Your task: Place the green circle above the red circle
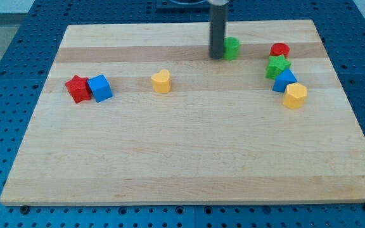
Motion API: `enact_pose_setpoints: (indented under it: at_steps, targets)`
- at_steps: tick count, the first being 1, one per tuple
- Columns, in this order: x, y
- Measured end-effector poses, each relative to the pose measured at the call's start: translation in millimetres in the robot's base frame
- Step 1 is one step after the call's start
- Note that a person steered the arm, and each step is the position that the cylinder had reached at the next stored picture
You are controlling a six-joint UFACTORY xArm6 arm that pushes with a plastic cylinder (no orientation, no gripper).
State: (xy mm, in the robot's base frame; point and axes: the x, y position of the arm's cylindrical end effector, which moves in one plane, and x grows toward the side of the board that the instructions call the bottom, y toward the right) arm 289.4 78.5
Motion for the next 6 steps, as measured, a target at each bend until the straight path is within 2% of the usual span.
enact_pose_setpoints:
  at_steps: [1, 2, 3, 4, 5, 6]
  targets:
    - [-27.2, 53.5]
    - [-27.2, 39.5]
    - [-49.4, 14.4]
    - [-73.2, 19.7]
    - [-63.4, 43.1]
    - [-32.2, 67.9]
